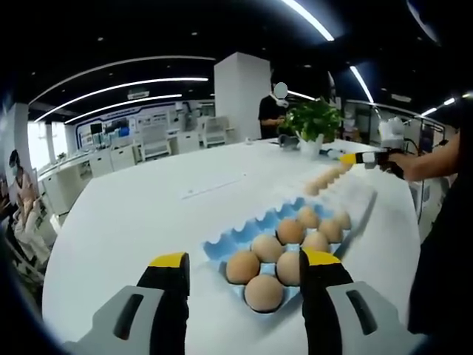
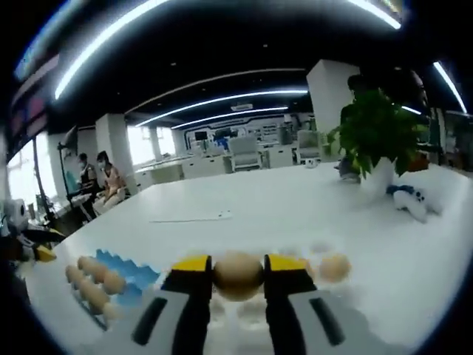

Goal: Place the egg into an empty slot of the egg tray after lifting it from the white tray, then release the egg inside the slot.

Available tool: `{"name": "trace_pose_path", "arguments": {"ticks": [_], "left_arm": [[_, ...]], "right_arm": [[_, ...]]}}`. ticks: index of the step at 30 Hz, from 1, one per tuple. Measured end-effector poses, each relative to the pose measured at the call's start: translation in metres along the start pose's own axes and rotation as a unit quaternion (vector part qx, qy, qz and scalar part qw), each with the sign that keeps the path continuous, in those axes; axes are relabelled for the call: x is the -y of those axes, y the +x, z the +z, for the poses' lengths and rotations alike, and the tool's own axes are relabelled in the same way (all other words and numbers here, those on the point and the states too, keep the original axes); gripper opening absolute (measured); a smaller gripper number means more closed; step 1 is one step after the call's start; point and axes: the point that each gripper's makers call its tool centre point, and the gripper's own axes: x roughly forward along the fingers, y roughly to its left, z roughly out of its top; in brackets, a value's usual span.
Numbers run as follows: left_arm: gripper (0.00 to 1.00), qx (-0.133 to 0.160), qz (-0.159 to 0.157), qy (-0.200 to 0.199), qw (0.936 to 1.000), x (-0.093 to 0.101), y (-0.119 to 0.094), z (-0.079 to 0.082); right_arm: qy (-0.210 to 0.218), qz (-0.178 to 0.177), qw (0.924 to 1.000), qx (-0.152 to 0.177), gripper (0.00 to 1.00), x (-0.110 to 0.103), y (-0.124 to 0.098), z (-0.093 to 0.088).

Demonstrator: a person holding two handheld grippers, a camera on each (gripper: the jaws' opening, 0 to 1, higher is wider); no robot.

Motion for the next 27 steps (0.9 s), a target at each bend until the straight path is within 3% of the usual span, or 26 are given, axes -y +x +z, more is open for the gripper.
{"name": "trace_pose_path", "arguments": {"ticks": [4,12,14,19,21,27], "left_arm": [[0.64,-0.002,0.003,-0.001,1.0000,-0.002,-0.001,-0.001],[0.64,-0.001,0.004,-0.003,1.0000,-0.002,-0.002,-0.001],[0.64,0.000,0.004,-0.003,1.0000,-0.002,-0.003,-0.001],[0.64,0.001,0.006,-0.003,1.0000,-0.003,-0.003,0.000],[0.64,0.003,0.006,-0.004,1.0000,-0.003,-0.003,0.001],[0.64,-0.001,0.005,-0.002,1.0000,-0.002,-0.004,-0.002]], "right_arm": [[-0.010,0.059,0.9981,-0.016,0.28,-0.043,0.010,-0.010],[-0.010,0.126,0.9912,-0.041,0.28,-0.093,0.023,-0.029],[-0.028,0.139,0.9887,-0.049,0.28,-0.102,0.026,-0.036],[-0.029,0.161,0.9844,-0.065,0.28,-0.118,0.031,-0.050],[-0.051,0.172,0.9810,-0.074,0.28,-0.124,0.033,-0.060],[-0.069,0.181,0.9773,-0.086,0.28,-0.129,0.038,-0.071]]}}
